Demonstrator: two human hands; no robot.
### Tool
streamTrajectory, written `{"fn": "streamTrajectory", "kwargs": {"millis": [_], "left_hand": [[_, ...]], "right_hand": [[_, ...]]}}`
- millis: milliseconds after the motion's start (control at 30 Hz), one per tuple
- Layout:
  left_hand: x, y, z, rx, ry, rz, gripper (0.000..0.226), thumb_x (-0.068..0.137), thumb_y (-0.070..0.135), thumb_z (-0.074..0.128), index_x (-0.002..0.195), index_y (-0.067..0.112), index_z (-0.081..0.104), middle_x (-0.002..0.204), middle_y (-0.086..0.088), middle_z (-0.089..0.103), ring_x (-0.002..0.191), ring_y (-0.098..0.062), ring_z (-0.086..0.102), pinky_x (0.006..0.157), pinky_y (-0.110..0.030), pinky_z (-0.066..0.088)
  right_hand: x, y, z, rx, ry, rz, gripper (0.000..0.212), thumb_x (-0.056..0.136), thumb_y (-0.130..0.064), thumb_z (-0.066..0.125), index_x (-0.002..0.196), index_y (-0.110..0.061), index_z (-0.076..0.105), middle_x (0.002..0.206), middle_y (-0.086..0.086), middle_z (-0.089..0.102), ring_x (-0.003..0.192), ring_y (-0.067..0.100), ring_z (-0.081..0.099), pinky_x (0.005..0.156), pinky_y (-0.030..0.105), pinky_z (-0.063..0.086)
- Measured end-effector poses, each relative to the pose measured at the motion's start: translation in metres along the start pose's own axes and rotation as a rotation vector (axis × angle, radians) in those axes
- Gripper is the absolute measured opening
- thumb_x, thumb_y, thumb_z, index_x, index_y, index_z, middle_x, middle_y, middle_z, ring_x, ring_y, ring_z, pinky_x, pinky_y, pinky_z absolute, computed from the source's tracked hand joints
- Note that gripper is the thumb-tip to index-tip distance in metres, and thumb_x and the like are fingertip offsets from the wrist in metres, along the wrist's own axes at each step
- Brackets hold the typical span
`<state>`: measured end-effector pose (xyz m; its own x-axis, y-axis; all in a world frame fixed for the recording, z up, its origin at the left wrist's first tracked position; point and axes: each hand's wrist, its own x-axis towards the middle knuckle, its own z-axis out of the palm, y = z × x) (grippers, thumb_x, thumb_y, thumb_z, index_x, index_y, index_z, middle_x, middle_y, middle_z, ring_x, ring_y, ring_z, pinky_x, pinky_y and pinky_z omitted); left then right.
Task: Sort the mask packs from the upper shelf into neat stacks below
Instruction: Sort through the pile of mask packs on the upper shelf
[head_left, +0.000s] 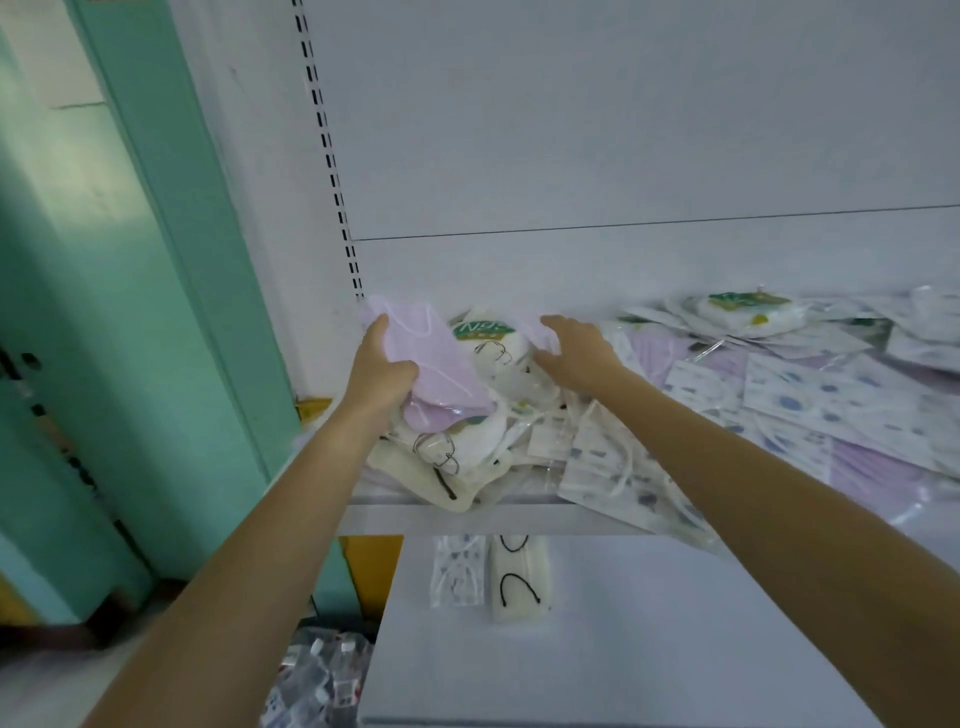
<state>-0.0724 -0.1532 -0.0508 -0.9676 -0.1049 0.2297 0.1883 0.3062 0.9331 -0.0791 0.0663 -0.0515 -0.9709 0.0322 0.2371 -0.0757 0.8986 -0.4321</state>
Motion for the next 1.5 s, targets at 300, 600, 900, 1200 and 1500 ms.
{"fn": "streamTrajectory", "kwargs": {"millis": [300, 600, 900, 1200, 1500], "left_hand": [[0.001, 0.008, 0.01, 0.017, 0.0, 0.005, 0.057, 0.087, -0.005, 0.049, 0.14, 0.014, 0.041, 0.141, -0.008, 0.044, 0.126, -0.025, 0.046, 0.107, -0.041, 0.039], [-0.002, 0.035, 0.045, -0.003, -0.047, 0.126, 0.053, 0.097, 0.038, 0.047, 0.145, 0.02, 0.031, 0.151, 0.005, 0.03, 0.137, -0.011, 0.03, 0.104, -0.024, 0.027], [0.001, 0.039, 0.081, -0.042, 0.09, 0.001, 0.04, 0.095, 0.007, 0.042, 0.135, 0.007, 0.043, 0.13, -0.004, 0.05, 0.11, -0.015, 0.049, 0.087, -0.023, 0.038], [-0.003, 0.043, 0.081, -0.02, 0.041, 0.146, 0.064, 0.088, -0.007, 0.035, 0.146, 0.017, 0.027, 0.152, 0.002, 0.028, 0.139, -0.012, 0.025, 0.112, -0.02, 0.021], [-0.026, 0.053, 0.084, -0.032, -0.012, 0.149, 0.056, 0.088, -0.004, 0.034, 0.139, 0.017, 0.041, 0.147, 0.001, 0.037, 0.133, -0.016, 0.038, 0.112, -0.032, 0.031]], "right_hand": [[0.021, 0.011, -0.004, -0.216, 0.096, 0.074, 0.029, 0.092, -0.028, 0.045, 0.114, -0.018, 0.062, 0.12, 0.01, 0.059, 0.117, 0.03, 0.043, 0.094, 0.035, 0.033], [0.021, -0.023, -0.022, 0.41, 0.368, -0.056, 0.023, 0.092, -0.031, 0.053, 0.101, -0.023, 0.072, 0.111, 0.0, 0.068, 0.109, 0.024, 0.052, 0.09, 0.029, 0.035], [0.0, -0.023, -0.009, 0.8, -0.19, -0.123, 0.038, 0.095, -0.002, 0.044, 0.133, -0.008, 0.047, 0.132, 0.01, 0.055, 0.122, 0.02, 0.05, 0.091, 0.019, 0.042], [-0.014, 0.067, -0.048, 0.159, 0.113, -0.137, 0.043, 0.094, -0.015, 0.049, 0.136, -0.012, 0.044, 0.14, 0.01, 0.044, 0.128, 0.024, 0.041, 0.102, 0.024, 0.028], [-0.035, 0.114, -0.053, -0.082, 0.151, 0.116, 0.047, 0.092, -0.023, 0.047, 0.137, -0.013, 0.042, 0.142, 0.014, 0.042, 0.13, 0.031, 0.038, 0.107, 0.038, 0.029]]}}
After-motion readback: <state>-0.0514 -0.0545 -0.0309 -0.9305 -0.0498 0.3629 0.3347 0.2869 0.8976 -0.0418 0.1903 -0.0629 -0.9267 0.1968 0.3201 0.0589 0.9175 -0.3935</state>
